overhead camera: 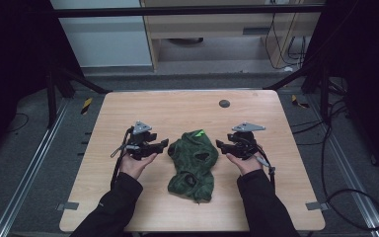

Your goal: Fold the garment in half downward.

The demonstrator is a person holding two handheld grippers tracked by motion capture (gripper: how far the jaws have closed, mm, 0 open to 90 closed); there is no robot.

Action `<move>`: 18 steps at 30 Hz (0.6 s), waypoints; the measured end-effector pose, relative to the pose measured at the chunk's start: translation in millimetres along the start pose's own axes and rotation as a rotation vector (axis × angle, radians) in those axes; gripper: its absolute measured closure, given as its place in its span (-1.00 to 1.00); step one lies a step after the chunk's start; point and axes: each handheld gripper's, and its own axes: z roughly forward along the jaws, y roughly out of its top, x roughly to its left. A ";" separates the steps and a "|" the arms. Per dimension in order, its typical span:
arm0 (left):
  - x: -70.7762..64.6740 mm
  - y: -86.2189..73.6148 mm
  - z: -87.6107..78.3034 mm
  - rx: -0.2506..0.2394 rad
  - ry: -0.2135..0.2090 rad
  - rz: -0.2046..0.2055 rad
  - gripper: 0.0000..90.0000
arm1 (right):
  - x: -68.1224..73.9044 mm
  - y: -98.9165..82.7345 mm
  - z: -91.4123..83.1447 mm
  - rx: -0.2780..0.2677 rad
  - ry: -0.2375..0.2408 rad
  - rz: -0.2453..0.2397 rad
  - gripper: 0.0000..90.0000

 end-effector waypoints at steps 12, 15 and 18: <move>4.6 5.3 21.8 0.024 0.004 0.005 0.00 | -2.5 2.4 16.8 0.033 -0.012 -0.012 0.02; 5.0 6.0 28.9 0.032 0.005 0.006 0.01 | -3.8 2.4 21.1 0.040 -0.016 -0.013 0.03; 5.6 5.8 35.0 0.041 0.001 0.005 0.01 | -4.6 2.6 25.6 0.044 -0.015 -0.007 0.04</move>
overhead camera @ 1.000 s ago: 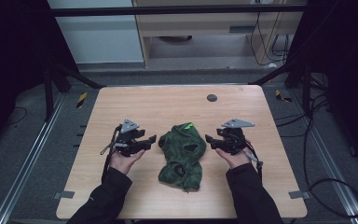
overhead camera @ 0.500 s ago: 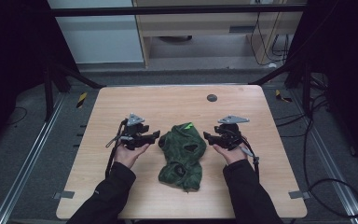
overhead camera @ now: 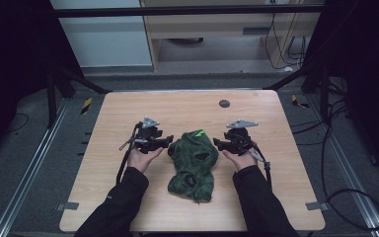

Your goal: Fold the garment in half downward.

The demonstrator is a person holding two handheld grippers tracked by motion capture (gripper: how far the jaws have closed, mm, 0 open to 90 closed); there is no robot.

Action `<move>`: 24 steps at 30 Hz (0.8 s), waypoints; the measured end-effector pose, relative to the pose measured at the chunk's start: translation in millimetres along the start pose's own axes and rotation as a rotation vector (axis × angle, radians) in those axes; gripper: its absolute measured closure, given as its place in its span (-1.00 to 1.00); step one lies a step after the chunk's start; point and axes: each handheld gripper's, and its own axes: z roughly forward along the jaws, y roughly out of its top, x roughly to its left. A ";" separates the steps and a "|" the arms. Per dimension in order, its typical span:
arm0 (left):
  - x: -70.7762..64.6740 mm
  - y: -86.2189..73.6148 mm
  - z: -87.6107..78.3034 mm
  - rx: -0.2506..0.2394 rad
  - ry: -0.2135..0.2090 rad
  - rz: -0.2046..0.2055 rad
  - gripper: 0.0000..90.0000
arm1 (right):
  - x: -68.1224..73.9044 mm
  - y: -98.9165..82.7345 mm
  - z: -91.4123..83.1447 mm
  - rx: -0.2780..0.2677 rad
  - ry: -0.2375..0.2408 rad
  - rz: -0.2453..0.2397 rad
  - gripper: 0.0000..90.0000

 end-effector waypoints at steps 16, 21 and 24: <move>-0.1 -2.6 28.3 0.051 0.005 0.014 0.04 | -1.3 -6.2 21.1 0.043 0.003 0.002 0.07; 1.4 -5.5 37.9 0.080 -0.003 0.013 0.06 | -0.4 -8.4 27.1 0.055 0.009 0.003 0.09; 2.3 -7.7 43.5 0.089 -0.004 0.009 0.06 | 0.5 -10.3 31.8 0.070 0.013 0.001 0.11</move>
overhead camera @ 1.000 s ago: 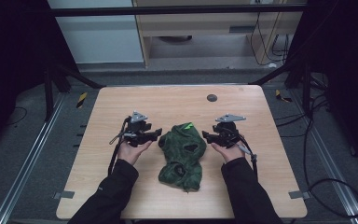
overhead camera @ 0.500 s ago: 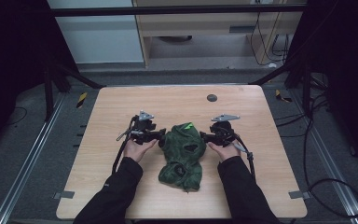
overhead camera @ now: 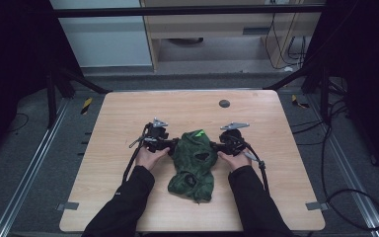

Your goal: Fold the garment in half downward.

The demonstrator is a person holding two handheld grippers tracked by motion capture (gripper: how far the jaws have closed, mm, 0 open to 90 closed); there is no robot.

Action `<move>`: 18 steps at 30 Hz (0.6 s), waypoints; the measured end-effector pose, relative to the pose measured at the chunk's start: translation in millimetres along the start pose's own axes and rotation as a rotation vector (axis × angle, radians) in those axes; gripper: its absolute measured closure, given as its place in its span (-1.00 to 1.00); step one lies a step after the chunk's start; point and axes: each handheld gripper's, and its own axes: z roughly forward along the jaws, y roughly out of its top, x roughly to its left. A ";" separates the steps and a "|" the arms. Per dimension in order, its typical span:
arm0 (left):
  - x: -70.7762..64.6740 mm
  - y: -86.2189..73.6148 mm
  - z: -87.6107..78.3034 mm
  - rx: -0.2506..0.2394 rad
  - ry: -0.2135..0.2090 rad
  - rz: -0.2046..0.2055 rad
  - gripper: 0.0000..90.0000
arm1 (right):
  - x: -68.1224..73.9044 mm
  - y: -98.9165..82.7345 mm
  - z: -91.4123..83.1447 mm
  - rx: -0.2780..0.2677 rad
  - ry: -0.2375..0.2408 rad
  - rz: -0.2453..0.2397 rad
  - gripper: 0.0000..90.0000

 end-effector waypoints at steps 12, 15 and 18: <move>0.2 -5.7 14.5 0.062 -0.012 0.005 0.18 | 3.3 -5.2 12.0 0.058 0.015 -0.004 0.18; -1.2 -7.1 17.0 0.076 -0.009 0.013 0.23 | 3.9 -6.1 13.8 0.068 0.020 -0.008 0.22; -1.6 -7.3 17.6 0.079 -0.016 0.010 0.28 | 4.4 -7.0 15.5 0.080 0.020 -0.007 0.25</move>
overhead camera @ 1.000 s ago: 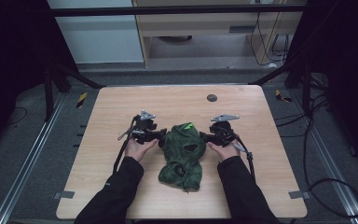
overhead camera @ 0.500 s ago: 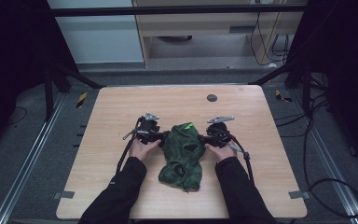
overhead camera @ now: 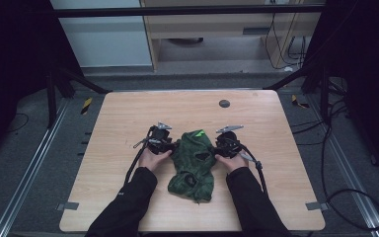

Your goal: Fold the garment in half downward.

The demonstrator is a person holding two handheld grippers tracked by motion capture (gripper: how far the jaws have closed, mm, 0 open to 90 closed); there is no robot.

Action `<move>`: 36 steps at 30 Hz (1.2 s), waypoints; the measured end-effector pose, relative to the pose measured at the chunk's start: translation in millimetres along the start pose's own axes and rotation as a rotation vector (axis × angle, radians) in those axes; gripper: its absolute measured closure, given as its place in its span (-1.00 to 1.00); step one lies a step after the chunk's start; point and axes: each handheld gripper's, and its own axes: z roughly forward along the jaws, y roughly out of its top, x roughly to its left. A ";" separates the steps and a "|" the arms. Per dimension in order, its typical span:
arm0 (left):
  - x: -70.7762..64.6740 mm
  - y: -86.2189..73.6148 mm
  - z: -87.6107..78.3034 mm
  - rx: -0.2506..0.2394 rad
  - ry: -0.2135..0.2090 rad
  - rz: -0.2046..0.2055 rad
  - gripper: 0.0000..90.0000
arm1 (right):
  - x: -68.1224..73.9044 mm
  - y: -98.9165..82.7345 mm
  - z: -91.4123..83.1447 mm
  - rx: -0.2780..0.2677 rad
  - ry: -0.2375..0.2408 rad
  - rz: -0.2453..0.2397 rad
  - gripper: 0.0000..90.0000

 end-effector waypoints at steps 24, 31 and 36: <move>-11.7 -0.5 2.6 0.043 -0.006 0.022 0.92 | 2.8 -2.9 4.7 0.055 0.029 0.026 0.83; -12.2 1.8 -5.6 0.024 -0.018 0.020 0.96 | 3.9 0.4 -1.1 0.031 0.025 0.006 0.86; -12.8 5.0 -16.2 0.000 -0.025 0.025 0.96 | 6.5 4.9 -9.4 0.000 0.029 -0.009 0.86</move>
